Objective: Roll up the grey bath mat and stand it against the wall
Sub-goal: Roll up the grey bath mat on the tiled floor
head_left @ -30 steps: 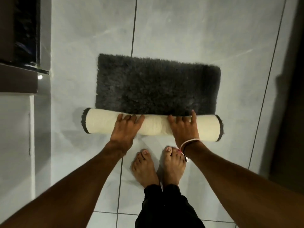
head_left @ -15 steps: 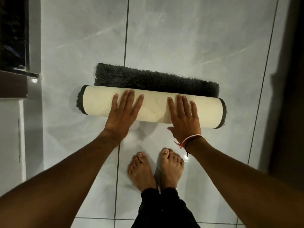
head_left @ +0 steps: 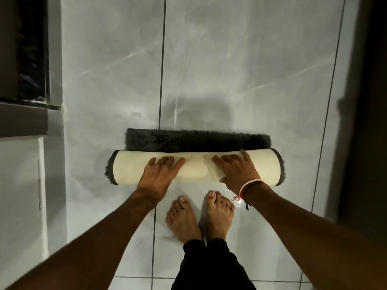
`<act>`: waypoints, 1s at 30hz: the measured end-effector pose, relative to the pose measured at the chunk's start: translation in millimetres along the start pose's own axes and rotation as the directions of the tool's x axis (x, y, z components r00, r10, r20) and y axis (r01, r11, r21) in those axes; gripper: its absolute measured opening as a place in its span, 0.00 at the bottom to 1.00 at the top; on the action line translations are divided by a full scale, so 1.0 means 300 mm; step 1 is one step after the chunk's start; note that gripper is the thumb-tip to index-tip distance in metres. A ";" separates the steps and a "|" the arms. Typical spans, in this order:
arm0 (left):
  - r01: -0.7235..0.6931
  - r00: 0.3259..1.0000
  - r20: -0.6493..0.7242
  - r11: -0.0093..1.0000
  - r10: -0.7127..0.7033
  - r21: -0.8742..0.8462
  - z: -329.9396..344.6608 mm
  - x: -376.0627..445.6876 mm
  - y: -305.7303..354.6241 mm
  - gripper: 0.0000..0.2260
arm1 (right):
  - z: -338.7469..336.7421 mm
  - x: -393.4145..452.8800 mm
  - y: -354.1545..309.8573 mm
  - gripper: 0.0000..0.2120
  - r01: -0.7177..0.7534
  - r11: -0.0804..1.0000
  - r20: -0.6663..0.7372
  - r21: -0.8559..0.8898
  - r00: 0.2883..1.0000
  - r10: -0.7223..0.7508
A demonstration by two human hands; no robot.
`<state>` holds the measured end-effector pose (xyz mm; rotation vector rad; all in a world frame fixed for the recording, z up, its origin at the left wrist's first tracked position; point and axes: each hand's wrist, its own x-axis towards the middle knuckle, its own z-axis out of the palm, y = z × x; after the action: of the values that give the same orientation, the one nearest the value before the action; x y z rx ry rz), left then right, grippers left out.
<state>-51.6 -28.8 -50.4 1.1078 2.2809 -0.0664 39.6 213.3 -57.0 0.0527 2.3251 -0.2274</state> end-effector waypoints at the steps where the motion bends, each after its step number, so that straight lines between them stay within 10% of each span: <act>1: -0.008 0.999 -0.047 1.000 0.009 0.015 -0.010 0.011 -0.011 0.36 | -0.025 0.010 0.010 0.36 0.005 1.000 -0.024 -0.024 1.000 -0.005; 5: 0.106 0.972 -0.208 0.994 -0.108 -0.017 -0.038 0.082 -0.027 0.33 | -0.075 0.030 0.036 0.36 -0.056 0.998 -0.315 0.034 0.947 0.064; 10: 0.129 0.991 0.005 0.979 -0.131 0.157 0.007 0.172 -0.054 0.55 | -0.064 0.114 0.055 0.54 -0.069 0.997 -0.207 -0.039 0.977 0.059; 15: 0.157 0.988 -0.045 0.932 -0.151 0.326 0.012 0.202 -0.039 0.47 | -0.047 0.151 0.038 0.50 -0.111 0.990 -0.263 -0.091 0.961 0.084; 25: -0.076 0.935 0.352 0.991 0.032 0.112 0.014 0.055 0.043 0.39 | 0.205 -0.102 -0.047 0.50 -0.113 0.985 0.065 0.133 0.992 0.105; 30: -0.072 0.952 0.303 0.993 0.040 0.094 0.054 0.033 0.035 0.46 | 0.246 -0.137 -0.066 0.52 -0.109 0.976 -0.014 0.190 0.993 0.114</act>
<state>-40.7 -19.8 -66.8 1.1298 1.9915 -0.3143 118.7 182.0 -74.5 0.2816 2.3097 -0.3922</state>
